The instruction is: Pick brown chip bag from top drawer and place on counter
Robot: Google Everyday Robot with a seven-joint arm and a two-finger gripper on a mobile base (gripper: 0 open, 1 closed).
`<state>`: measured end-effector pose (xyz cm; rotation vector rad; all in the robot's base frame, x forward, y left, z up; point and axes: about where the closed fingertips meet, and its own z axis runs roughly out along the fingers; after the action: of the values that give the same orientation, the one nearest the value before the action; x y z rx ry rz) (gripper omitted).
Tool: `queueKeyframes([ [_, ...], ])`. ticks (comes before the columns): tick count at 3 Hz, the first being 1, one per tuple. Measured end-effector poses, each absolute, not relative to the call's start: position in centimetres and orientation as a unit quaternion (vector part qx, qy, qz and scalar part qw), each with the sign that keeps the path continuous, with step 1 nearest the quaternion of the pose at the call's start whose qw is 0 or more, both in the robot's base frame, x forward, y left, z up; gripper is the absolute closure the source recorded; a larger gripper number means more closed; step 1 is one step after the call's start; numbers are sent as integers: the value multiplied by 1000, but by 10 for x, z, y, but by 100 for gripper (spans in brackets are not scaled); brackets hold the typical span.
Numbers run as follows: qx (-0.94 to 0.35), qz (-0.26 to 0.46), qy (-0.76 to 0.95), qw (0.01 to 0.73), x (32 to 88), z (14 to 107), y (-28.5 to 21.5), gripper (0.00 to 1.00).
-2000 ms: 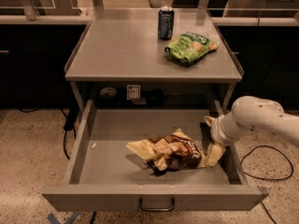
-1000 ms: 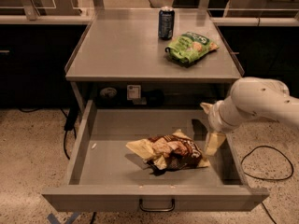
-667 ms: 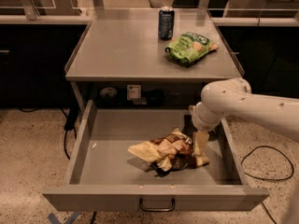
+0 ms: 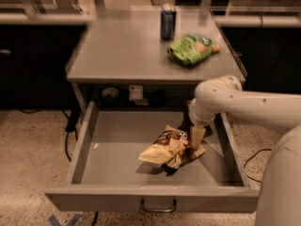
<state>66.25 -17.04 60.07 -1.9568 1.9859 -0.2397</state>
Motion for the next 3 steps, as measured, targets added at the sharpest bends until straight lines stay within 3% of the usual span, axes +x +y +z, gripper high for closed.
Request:
queueKeyframes([
  [3,-681,-110,700,182,697,607,-168,0],
])
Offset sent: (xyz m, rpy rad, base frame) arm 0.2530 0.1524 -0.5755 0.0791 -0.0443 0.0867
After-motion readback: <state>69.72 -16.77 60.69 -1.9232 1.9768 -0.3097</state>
